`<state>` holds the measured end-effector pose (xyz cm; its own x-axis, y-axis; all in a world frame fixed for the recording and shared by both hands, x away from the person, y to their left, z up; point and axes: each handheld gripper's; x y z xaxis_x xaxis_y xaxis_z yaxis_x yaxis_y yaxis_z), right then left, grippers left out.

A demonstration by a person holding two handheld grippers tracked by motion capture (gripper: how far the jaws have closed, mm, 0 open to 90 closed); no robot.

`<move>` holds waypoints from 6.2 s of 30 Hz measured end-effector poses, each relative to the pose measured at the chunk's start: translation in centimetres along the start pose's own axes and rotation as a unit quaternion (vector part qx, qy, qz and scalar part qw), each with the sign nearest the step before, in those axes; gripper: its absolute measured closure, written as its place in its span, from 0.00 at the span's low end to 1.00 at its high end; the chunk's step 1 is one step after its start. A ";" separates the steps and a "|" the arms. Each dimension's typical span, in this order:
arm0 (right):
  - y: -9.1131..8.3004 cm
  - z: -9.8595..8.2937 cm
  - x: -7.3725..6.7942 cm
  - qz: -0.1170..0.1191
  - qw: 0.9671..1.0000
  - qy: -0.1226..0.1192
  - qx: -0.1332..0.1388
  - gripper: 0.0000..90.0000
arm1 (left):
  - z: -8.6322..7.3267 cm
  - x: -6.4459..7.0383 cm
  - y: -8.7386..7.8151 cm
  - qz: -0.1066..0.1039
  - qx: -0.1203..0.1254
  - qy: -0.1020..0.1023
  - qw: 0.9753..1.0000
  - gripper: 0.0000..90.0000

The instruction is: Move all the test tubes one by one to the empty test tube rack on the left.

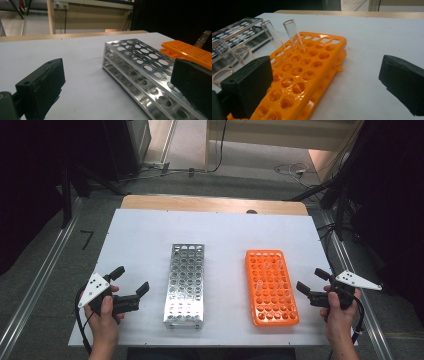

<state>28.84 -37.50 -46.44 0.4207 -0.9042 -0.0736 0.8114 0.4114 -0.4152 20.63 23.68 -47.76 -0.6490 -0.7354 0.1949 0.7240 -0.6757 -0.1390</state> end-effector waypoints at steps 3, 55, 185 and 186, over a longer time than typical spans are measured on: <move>-0.4 0.3 -0.5 0.003 1.000 -0.006 -0.001 0.00 | 0.1 0.1 -0.1 -0.001 -0.001 0.002 1.000 0.00; -0.2 -1.2 -5.5 0.076 0.984 -0.121 -0.109 0.82 | 0.5 1.5 0.3 -0.033 -0.008 0.007 0.999 0.00; 1.1 2.6 -18.6 0.165 0.970 -0.168 -0.053 0.13 | 4.8 13.7 9.4 -0.184 -0.105 0.037 0.977 0.83; 1.0 2.7 -18.3 0.164 0.972 -0.162 -0.049 0.09 | 5.0 13.5 9.4 -0.180 -0.103 0.035 0.978 0.83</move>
<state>23.04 -20.23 -43.07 0.7690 -0.6359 0.0652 0.5756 0.6444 -0.5034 19.86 7.67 -41.55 -0.8730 -0.4445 0.2006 0.3877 -0.8821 -0.2676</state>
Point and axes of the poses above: each handheld gripper's, and its own axes: y roughly forward along the jaws, z roughly out of its top, x roughly to its right, and after that the axes turned 14 degrees about -z, right-handed
